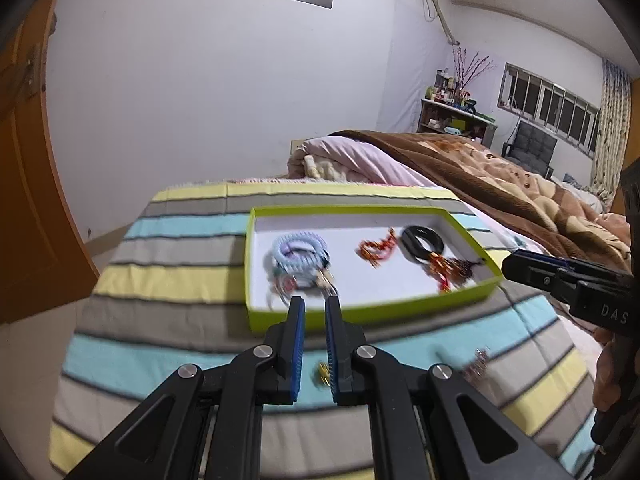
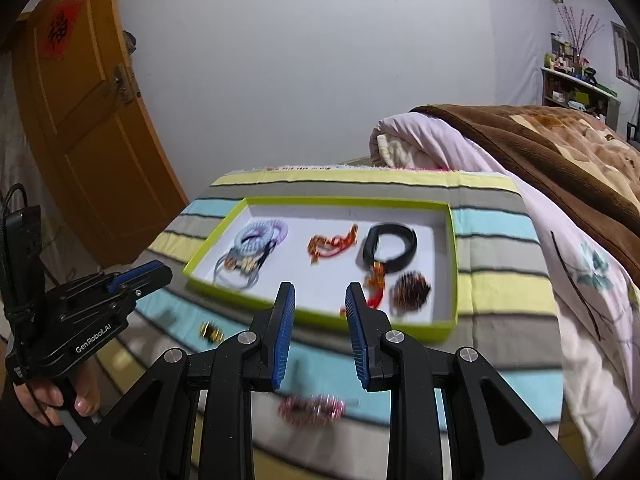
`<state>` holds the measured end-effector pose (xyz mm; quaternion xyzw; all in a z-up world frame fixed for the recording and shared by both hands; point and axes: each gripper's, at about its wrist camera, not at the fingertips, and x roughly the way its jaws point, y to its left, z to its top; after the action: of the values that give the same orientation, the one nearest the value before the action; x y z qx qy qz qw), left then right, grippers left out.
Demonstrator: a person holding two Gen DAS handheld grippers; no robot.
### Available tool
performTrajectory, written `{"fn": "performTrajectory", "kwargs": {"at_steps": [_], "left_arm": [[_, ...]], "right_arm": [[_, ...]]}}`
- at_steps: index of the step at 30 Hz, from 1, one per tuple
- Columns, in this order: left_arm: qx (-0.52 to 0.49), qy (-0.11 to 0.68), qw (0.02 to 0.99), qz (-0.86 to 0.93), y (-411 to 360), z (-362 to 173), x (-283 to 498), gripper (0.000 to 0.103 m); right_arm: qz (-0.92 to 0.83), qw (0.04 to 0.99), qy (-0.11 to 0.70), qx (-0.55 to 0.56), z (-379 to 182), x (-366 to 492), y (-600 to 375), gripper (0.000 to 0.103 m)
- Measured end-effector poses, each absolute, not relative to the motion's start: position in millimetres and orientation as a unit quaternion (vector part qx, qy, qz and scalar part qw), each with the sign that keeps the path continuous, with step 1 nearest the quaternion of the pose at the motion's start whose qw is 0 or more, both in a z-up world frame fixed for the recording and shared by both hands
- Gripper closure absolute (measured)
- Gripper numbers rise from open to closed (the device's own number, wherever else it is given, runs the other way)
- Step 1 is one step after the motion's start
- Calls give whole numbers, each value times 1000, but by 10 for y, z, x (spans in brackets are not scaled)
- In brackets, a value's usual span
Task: Organize jewelry
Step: 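Move both open grippers out of the box toward the gold charm and pink clip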
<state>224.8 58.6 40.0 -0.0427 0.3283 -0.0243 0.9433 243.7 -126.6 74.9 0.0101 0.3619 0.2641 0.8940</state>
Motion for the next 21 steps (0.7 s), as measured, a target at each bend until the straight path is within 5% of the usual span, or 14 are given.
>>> {"fn": "performTrajectory", "kwargs": {"at_steps": [21], "left_arm": [[-44, 329, 943, -20, 409, 296, 1342, 94]], "right_arm": [[248, 897, 366, 22, 540, 1616, -1449, 75]]}}
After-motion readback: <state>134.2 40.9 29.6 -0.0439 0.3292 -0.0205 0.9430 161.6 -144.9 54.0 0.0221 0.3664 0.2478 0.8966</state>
